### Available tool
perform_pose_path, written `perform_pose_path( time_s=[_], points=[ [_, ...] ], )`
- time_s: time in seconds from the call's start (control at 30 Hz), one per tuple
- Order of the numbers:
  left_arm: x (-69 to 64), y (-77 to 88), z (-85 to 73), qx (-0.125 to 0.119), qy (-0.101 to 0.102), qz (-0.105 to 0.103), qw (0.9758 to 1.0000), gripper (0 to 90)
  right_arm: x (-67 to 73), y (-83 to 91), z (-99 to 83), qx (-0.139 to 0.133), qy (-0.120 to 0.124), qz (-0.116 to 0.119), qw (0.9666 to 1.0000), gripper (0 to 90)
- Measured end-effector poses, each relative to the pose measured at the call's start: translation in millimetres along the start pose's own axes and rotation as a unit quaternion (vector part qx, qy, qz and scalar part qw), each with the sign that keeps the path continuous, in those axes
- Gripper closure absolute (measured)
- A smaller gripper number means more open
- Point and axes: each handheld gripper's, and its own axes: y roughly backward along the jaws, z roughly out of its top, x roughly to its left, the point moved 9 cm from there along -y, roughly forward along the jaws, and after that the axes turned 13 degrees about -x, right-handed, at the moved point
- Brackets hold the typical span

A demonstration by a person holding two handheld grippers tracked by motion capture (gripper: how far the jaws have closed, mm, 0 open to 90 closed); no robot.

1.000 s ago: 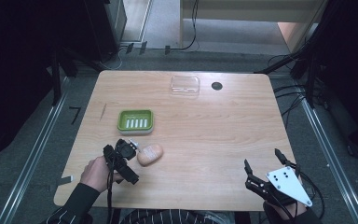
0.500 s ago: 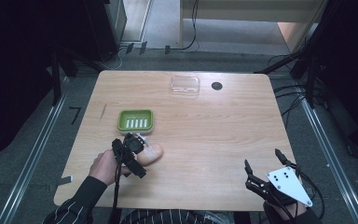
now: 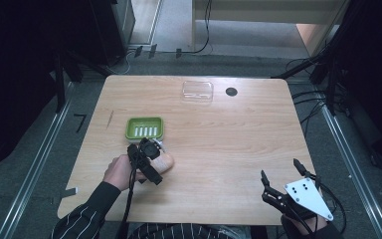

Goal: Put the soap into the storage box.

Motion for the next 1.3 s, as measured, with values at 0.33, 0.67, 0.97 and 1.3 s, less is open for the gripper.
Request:
perform_pose_path(
  time_s=[0.33,0.67,0.97,1.3],
  points=[
    [0.3,-13.2,10.6,0.002,-0.003,-0.005,1.0000,0.9,0.1,0.0,0.0,0.000,0.000,0.001,1.0000,13.5],
    [1.2,-24.3,19.4,0.002,-0.016,-0.009,0.9998,6.0,0.2,-0.2,0.0,0.000,0.000,0.001,1.0000,13.5],
    [3.5,-27.3,30.2,-0.012,-0.023,-0.009,0.9996,19.8,0.1,0.0,0.0,0.000,-0.003,0.001,1.0000,13.4],
    [1.7,-29.2,26.6,0.001,-0.034,-0.013,0.9993,32.0,0.2,0.1,-0.3,0.001,-0.004,0.001,1.0000,13.5]
  ],
)
